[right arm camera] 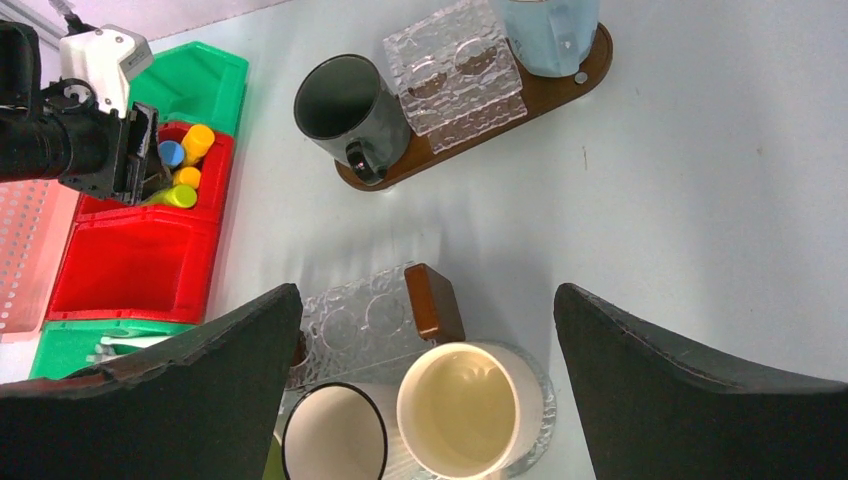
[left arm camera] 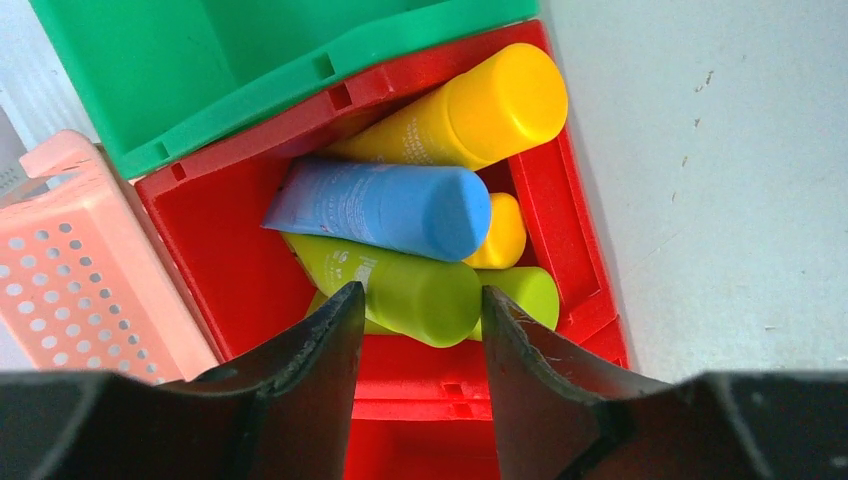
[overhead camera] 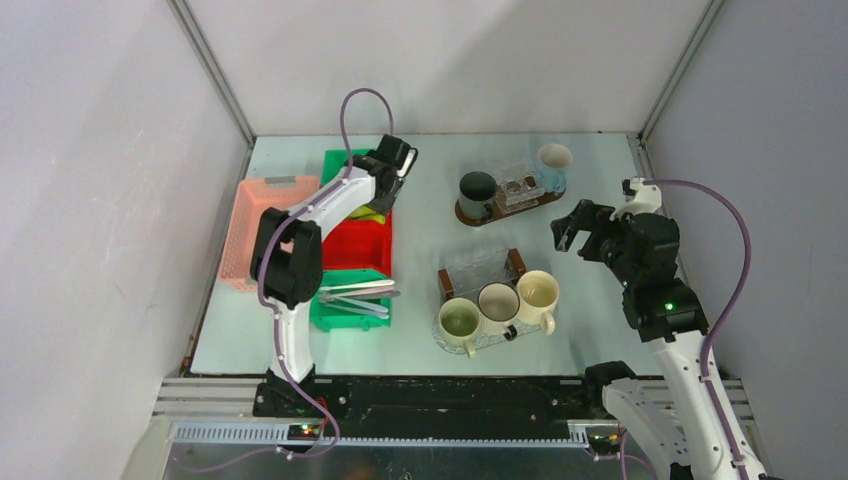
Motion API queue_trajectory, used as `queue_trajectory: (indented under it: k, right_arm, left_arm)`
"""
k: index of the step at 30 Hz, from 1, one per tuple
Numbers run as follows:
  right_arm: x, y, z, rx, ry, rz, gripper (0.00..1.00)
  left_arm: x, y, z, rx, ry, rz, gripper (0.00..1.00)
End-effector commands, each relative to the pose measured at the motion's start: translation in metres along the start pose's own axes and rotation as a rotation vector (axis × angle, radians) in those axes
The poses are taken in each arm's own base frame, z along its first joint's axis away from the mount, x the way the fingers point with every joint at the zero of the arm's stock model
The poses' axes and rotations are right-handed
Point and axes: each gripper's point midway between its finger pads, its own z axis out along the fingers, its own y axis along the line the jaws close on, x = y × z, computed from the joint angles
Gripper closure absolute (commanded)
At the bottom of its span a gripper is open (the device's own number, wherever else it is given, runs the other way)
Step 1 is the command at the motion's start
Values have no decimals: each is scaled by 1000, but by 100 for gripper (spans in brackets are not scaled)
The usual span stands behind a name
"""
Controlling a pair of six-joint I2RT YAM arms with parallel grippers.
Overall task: Prepare toiletry sets of a toothbrush and toothpaste on the tray
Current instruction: Pick up the toothpaste from the storage box.
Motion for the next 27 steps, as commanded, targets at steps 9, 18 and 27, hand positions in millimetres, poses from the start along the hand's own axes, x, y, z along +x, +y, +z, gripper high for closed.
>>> queue_trajectory:
  k: [9, 18, 27]
  right_arm:
    - [-3, 3, -6, -12, -17, 21, 1]
    - [-8, 2, -10, -8, -42, 17, 1]
    - [-16, 10, -6, -56, -77, -8, 5]
  left_arm:
    - [-7, 13, -10, -105, -17, -24, 66]
    - [-26, 49, -75, -160, -137, -68, 98]
    - [-30, 90, -134, -260, -253, -128, 100]
